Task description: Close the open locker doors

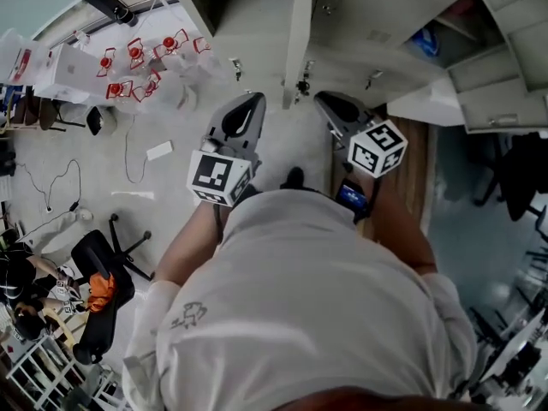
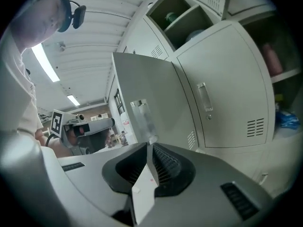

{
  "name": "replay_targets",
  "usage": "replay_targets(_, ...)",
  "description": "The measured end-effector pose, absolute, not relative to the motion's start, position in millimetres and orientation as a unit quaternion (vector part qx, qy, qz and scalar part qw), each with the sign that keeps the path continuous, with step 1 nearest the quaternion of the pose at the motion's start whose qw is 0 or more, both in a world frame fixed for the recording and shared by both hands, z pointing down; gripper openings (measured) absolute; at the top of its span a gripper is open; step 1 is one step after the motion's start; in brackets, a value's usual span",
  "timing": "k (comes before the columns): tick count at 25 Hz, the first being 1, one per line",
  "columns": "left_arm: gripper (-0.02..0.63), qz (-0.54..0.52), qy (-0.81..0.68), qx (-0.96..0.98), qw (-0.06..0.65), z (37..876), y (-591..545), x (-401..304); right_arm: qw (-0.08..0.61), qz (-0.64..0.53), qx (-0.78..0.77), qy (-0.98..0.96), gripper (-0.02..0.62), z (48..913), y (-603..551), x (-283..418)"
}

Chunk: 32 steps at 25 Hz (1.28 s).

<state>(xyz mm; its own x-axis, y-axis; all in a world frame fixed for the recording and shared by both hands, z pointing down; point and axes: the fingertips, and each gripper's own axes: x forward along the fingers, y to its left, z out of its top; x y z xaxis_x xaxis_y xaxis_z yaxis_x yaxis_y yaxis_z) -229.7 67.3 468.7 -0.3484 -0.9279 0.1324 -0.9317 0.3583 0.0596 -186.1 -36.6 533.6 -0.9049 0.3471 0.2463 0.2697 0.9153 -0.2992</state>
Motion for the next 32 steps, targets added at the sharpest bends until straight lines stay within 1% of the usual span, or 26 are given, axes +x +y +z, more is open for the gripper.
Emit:
replay_targets(3, -0.005, 0.015, -0.83, 0.552, 0.076, 475, 63, -232, 0.168, 0.155, -0.188, -0.955, 0.059, 548, -43, -192)
replay_targets(9, -0.005, 0.014, -0.838, 0.537, 0.094, 494, 60, -237, 0.195, 0.224, -0.231, -0.927, 0.106, 569, -50, -204)
replay_targets(13, -0.005, 0.012, -0.843, 0.529, 0.101, 497, 63, -241, 0.212, 0.248, -0.258, -0.909, 0.107, 575, -50, -214)
replay_targets(18, -0.005, 0.015, -0.847, 0.52, 0.111, 506, 65, -246, 0.219, 0.271, -0.279, -0.895, 0.107, 581, -48, -225)
replay_targets(32, -0.005, 0.01, -0.855, 0.504, 0.121, 501, 71, -255, 0.238, 0.312, -0.303, -0.868, 0.107, 583, -30, -239)
